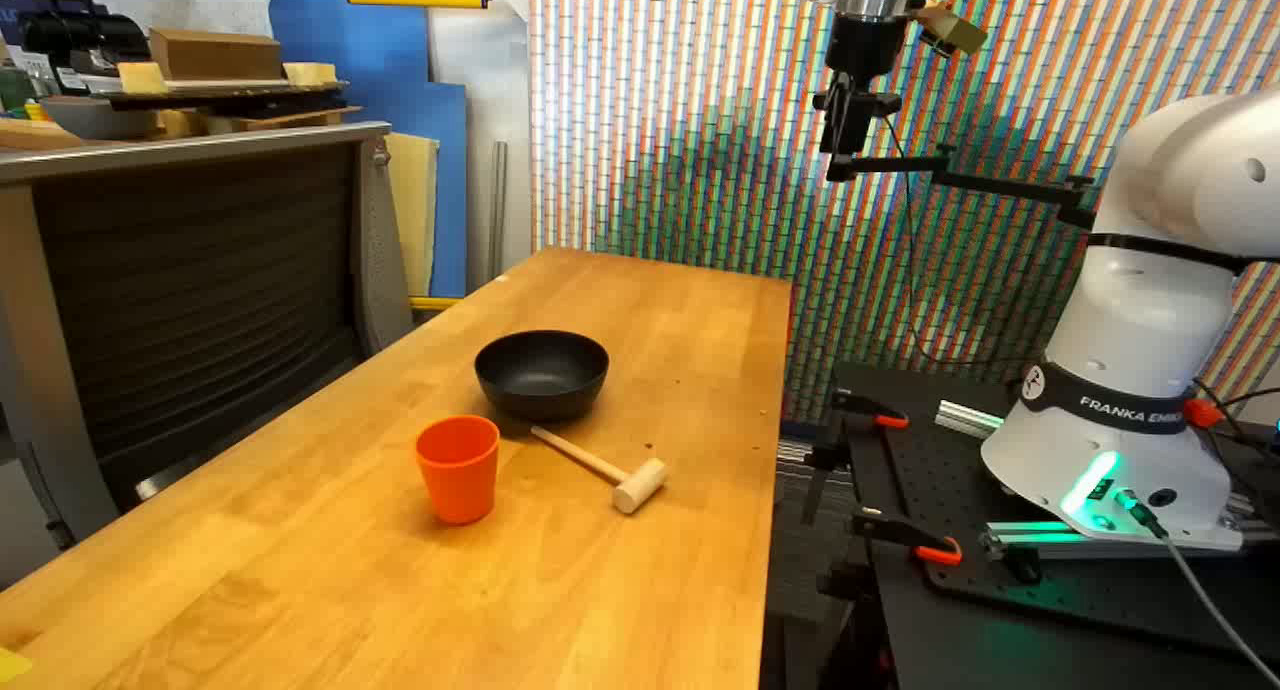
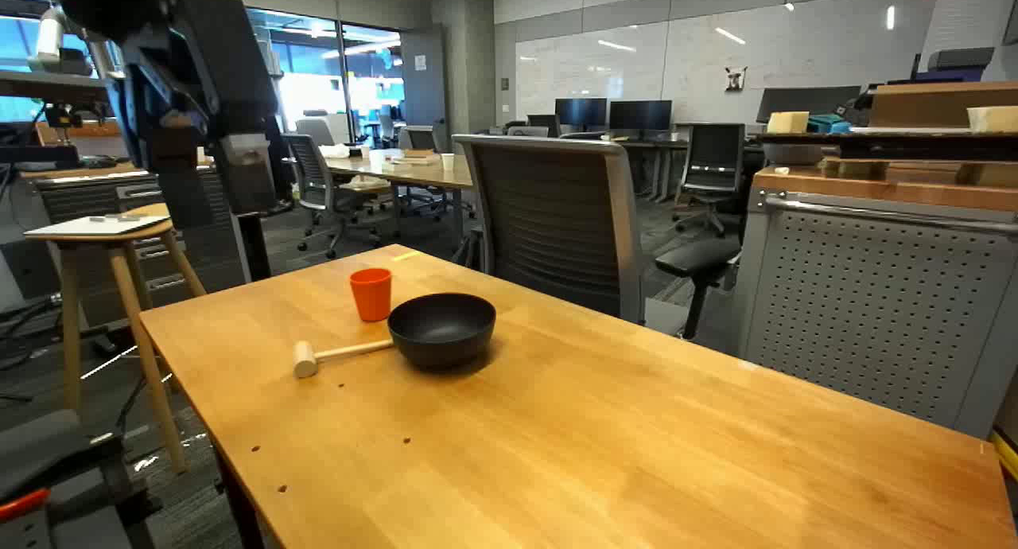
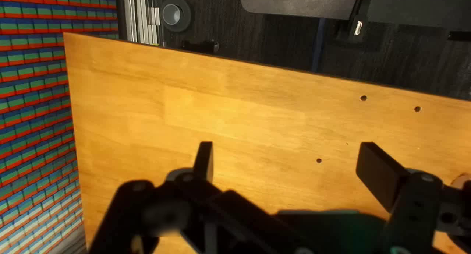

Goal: Put the orange cup in the black bowl

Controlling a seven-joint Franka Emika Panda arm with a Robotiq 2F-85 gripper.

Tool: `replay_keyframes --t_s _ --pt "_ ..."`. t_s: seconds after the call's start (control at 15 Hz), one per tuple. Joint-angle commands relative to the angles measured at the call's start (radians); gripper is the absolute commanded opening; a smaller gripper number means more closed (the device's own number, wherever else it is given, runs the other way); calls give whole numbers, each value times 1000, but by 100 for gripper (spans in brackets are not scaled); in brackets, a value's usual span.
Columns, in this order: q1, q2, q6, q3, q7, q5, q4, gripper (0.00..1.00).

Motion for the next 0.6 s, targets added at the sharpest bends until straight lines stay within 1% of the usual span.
replay_keyframes --t_s 0.0,0.2,0.27,0.4,0.53 --pt "9 -1 -6 -7 5 -5 3 100" --pt "9 -1 -6 -7 5 -5 3 100" --pt "19 23 0 -9 -2 0 11 100" --pt "66 122 86 -13 12 38 36 100" --pt "131 258 235 -1 25 94 72 100"
